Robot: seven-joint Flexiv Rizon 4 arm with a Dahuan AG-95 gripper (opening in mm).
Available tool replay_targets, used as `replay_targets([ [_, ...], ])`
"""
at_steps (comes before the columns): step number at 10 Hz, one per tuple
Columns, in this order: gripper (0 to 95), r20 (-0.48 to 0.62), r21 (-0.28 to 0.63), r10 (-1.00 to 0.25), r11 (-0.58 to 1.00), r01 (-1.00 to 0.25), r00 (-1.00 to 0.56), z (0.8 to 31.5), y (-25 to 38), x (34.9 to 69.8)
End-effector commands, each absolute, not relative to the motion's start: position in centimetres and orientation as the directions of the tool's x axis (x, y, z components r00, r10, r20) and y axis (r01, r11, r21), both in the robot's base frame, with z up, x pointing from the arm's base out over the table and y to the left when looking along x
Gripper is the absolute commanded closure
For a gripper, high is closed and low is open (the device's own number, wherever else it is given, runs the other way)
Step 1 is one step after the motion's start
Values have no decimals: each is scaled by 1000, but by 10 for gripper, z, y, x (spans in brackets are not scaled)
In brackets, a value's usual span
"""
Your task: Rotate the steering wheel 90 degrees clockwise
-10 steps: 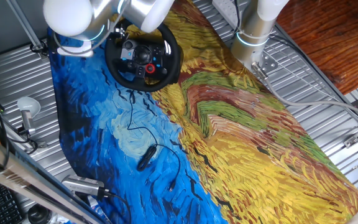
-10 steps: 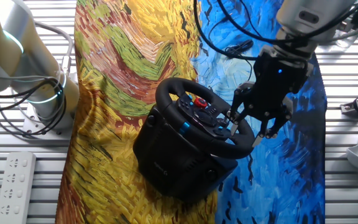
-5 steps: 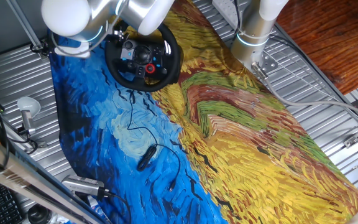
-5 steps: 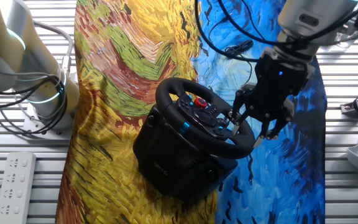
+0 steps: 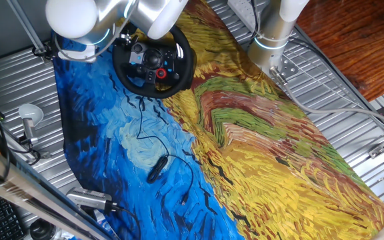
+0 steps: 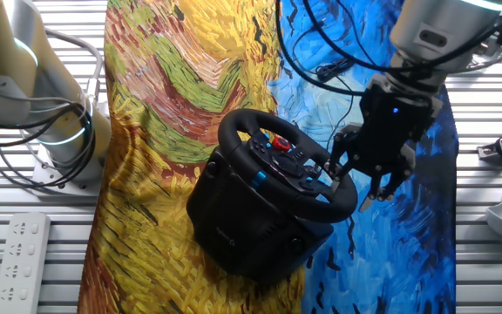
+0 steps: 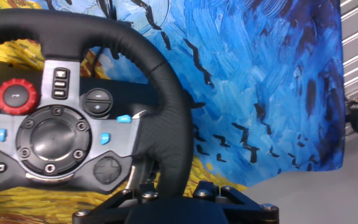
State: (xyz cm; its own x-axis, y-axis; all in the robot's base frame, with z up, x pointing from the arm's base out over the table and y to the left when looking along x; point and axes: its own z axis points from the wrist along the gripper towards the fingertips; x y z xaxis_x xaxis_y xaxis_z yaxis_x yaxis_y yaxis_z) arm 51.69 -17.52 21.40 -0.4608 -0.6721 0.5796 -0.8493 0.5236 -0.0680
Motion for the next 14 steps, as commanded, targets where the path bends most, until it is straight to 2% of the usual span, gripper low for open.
replay_targets([
  [1,570,577,-68,-672,526,-848,-464,211,-175,519],
  [14,570,563,-70,-688,511,-857,-457,190,-181,508],
])
